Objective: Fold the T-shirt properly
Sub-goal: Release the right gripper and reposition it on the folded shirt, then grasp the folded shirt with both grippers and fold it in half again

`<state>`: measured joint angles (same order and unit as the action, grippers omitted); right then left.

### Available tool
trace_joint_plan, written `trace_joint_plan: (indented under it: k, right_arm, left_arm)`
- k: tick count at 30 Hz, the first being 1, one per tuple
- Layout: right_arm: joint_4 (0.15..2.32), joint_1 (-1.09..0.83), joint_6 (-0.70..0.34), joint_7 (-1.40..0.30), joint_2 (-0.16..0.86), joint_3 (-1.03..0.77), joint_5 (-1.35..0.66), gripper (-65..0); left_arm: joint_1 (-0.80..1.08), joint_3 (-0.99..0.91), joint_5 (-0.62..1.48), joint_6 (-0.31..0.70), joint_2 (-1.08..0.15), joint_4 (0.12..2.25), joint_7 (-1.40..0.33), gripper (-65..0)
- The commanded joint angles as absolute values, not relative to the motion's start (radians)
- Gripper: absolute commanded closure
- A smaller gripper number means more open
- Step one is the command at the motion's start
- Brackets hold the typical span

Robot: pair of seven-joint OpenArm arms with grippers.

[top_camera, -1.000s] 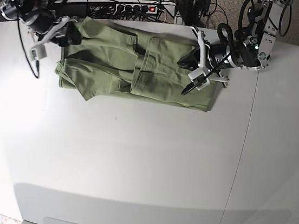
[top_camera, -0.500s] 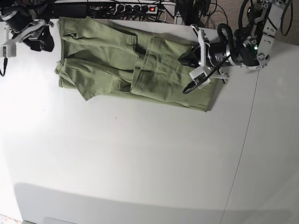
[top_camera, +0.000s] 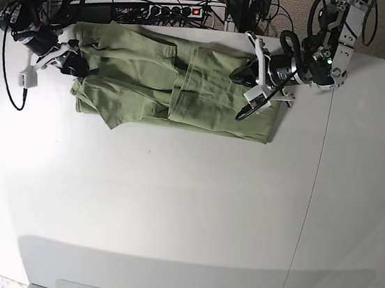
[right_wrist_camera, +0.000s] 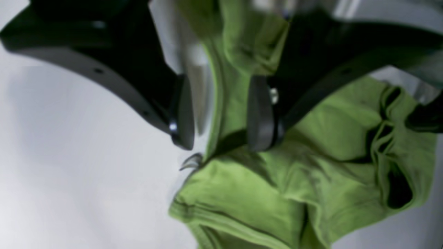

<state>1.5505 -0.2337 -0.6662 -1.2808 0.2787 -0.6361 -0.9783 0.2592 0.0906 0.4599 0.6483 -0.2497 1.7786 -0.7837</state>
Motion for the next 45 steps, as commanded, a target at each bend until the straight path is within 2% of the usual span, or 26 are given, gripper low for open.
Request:
trace_joint_plan:
  k: [1,11,16,19,26,27,30,31,38,45]
  right_arm:
    - [1.557,-0.224,-0.671,-1.268,0.296,-0.639,-1.003,-26.6]
    - [1.543,-0.213,-0.671,-1.259,0.275,-0.628,-1.006,-26.6]
    - [1.542,-0.204,-0.672,-1.25,0.256,-0.55,-0.984,-26.6]
    - [1.542,-0.189,-0.67,-1.24,0.254,-0.505,-0.956,-26.6]
    - [1.542,-0.18,-0.665,-1.242,0.242,-0.498,-0.904,-25.6]
    - [1.542,-0.18,-0.661,-1.25,0.242,-0.498,-0.905,-22.2]
    - [1.543,-0.179,-0.662,-1.281,0.244,-0.498,-0.964,-2.7]
    - [1.546,-0.178,-0.662,-1.293,0.244,-0.498,-0.976,0.0]
    - [1.681,-0.177,-0.666,-1.329,0.244,-0.498,-1.021,0.0]
    - [1.879,-0.192,-0.669,-1.277,0.244,-0.498,-0.957,0.0]
  left_arm:
    - [0.252,0.089,0.478,0.656,-0.252,1.793,-0.762,0.0]
    - [0.252,0.089,0.478,0.656,-0.252,1.793,-0.758,0.0]
    - [0.252,0.089,0.479,0.656,-0.252,1.793,-0.758,0.0]
    - [0.252,0.089,0.478,0.697,-0.252,1.793,-0.762,0.0]
    - [0.252,0.089,0.479,0.698,-0.252,1.793,-0.759,0.0]
    - [0.252,0.089,0.479,0.698,-0.252,1.793,-0.759,0.0]
    - [0.252,0.089,0.479,0.698,-0.252,1.793,-0.758,0.0]
    - [0.252,0.089,0.479,0.698,-0.252,1.793,-0.758,0.0]
    - [0.252,0.089,0.521,0.698,-0.252,1.793,-0.759,0.0]
    - [0.252,0.101,0.562,0.698,-0.244,1.793,-0.77,0.0]
